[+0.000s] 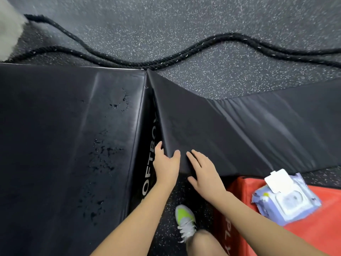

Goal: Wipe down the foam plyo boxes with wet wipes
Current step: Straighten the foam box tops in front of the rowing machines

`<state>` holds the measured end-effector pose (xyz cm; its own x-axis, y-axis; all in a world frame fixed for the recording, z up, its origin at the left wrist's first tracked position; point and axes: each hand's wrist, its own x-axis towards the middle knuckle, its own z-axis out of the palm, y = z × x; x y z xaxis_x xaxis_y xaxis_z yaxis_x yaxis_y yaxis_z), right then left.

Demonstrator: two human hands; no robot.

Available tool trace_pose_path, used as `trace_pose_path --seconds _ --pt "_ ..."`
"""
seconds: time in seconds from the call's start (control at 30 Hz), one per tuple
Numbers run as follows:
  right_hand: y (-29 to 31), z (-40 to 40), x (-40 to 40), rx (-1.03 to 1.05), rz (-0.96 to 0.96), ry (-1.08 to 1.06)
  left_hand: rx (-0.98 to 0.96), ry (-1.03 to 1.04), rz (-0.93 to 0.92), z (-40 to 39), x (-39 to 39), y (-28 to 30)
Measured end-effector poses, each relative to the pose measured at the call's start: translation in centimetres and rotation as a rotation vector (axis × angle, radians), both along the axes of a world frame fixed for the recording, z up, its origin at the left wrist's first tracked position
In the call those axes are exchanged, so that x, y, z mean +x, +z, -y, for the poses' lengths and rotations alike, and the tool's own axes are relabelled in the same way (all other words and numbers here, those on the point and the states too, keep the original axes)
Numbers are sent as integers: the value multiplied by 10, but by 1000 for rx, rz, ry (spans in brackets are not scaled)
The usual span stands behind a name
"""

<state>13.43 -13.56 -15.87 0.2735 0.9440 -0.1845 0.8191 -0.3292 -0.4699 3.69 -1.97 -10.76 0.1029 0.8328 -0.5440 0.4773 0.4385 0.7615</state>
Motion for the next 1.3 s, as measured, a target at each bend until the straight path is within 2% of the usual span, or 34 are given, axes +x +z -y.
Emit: trace_pose_path --seconds 0.1,0.23,0.4,0.6,0.77,0.9,1.0,1.07,1.17,1.3 --pt "-11 -1 -3 55 4 13 -68 -34 31 -5 2 -14" --pt "-15 2 7 196 -22 -53 37 -129 46 -10 16 -12" --pt "-25 14 38 391 79 12 188 -179 157 -2 22 10" --pt "-19 46 67 419 136 -102 307 -133 234 28 24 68" --pt "27 54 88 441 154 -96 434 -88 191 42 41 146" --pt "81 46 86 616 159 -83 535 48 233 55 50 213" --pt "127 42 79 826 77 -92 597 206 566 79 50 244" --pt "153 38 72 931 32 -94 571 205 722 102 61 246" --pt "181 33 58 1023 0 -95 514 166 661 119 80 239" --pt "188 38 53 1064 -28 -25 589 290 521 118 79 245"
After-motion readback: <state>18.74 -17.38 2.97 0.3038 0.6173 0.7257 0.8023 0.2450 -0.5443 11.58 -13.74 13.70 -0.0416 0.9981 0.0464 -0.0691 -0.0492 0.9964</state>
